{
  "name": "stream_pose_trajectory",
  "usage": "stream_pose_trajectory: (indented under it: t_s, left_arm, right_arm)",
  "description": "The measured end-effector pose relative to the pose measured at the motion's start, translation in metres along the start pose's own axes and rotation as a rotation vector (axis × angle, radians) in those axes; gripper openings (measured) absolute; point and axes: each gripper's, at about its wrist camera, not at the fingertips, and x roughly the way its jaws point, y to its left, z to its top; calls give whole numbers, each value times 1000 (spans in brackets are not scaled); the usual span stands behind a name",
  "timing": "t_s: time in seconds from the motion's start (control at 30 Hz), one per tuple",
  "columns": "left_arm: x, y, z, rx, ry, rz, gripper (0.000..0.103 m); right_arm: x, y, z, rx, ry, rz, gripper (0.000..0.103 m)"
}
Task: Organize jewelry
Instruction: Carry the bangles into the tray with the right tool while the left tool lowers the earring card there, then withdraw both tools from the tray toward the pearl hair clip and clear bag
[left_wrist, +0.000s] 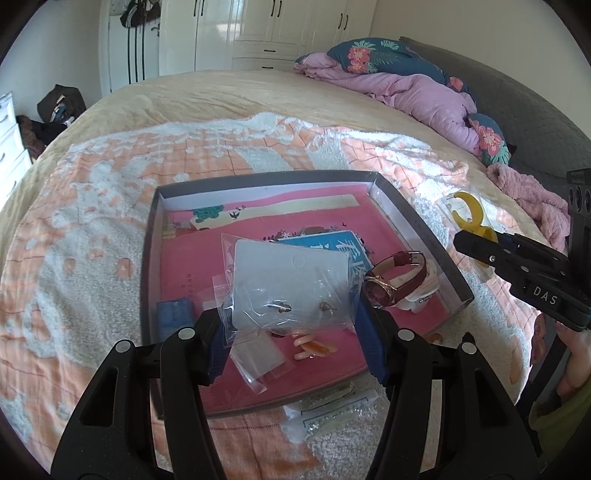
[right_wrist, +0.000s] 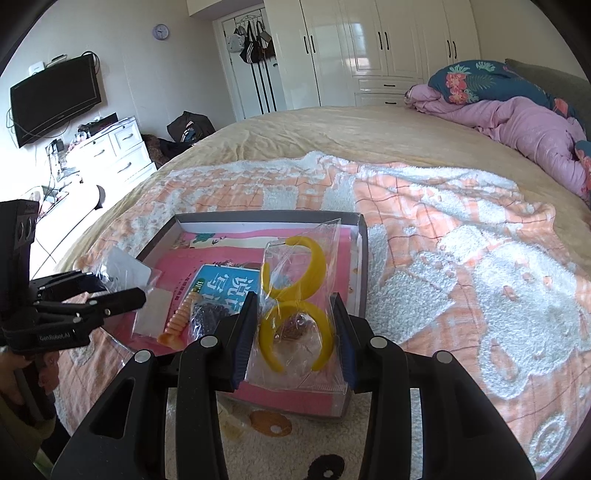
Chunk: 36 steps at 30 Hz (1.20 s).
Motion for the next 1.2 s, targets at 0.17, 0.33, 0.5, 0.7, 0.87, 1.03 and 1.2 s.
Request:
stream_pose_trajectory:
  t_s: [0.17,0.33,0.5,0.7,0.87,1.03,1.2]
  left_arm:
    - [9,-1,1,6,11,-2,50]
    - [14,2,2,2,17,-1,51]
    - [19,3,2,-1,24,-3,51]
    - [22,0,1,3,31,-7,51]
    - [22,-1,0,4,34,-8,51]
    - [22,-1,0,3,36,-1,52]
    - [20,-1,0,2,34,2,56]
  right_arm:
    - [16,2,-1,-7,28,17,38]
    - [26,-5,-2,27,47,6,39]
    - [29,-9,-6,47,62,14,44]
    - [26,-11,-10,61,63,9,65]
    - [12,-13,-15,80,46,0,73]
    - [-8,-11,-18,93,14,-7,82]
    - [-23,-7,-19,93,-5,1,87]
